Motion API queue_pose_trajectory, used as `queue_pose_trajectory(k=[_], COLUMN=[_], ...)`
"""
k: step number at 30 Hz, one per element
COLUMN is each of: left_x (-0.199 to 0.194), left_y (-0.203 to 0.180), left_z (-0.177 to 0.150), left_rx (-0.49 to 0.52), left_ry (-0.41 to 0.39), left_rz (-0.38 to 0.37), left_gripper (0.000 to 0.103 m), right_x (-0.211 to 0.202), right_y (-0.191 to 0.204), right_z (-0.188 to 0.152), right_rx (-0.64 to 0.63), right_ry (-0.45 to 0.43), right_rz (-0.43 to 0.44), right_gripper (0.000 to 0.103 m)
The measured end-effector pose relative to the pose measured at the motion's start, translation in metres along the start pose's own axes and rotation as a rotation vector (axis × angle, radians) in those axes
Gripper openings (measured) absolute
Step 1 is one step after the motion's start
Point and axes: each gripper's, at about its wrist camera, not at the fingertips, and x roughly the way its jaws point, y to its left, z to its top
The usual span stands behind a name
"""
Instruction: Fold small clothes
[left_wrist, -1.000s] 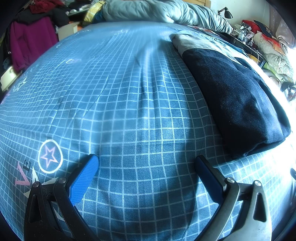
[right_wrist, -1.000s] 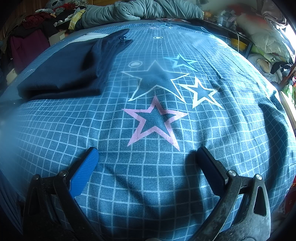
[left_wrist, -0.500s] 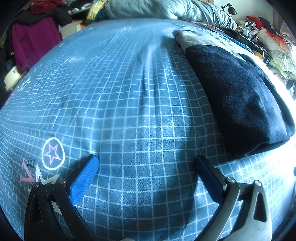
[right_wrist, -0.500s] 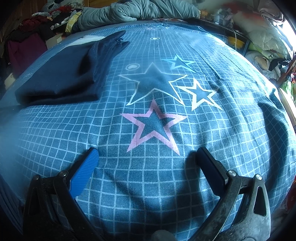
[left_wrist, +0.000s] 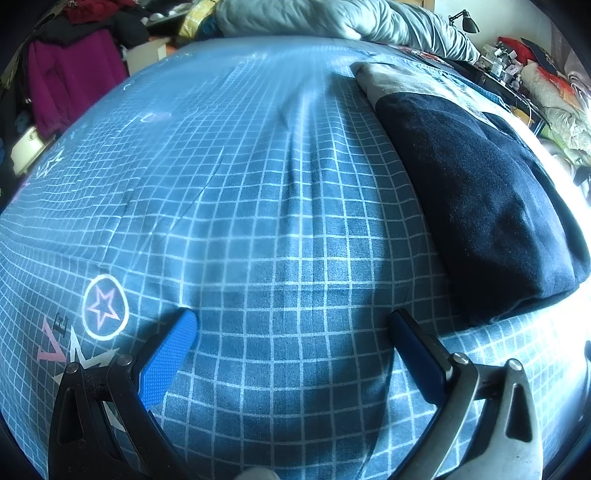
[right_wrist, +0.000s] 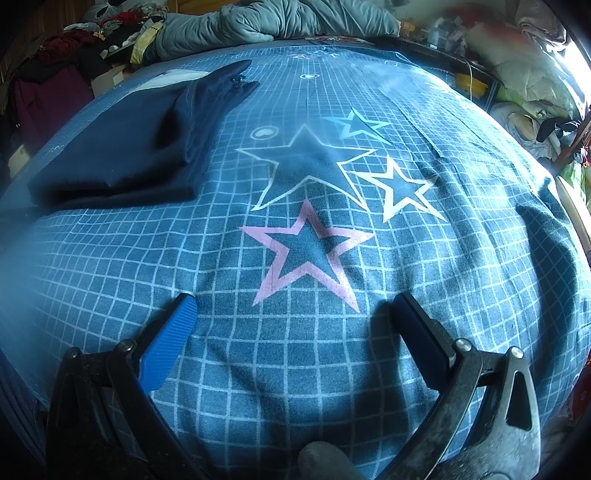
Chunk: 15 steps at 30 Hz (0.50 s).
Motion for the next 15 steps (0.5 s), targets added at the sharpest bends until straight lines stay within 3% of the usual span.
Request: queue_pose_trajectory(k=[8,13,15], left_x=[0.006,0.008,0.005], left_y=[-0.002,-0.001,-0.001], left_z=[0.01,0.018,0.021], left_rx=[-0.078,-0.098,-0.091], left_ry=[0.024,0.031,0.036], left_rz=[0.051,0.04,0.034], left_gripper=[0.103,0.103,0.103], right_x=[0.002,0.005,-0.004], right_y=[0.002,0.004,0.007], right_z=[0.004,0.021,0.026], right_rx=[0.02,0.029,0.029], right_ry=[0.033,0.134,0.114], right_rz=[-0.022,-0.049,-0.045], right_gripper=[0.103,0.103,0.103])
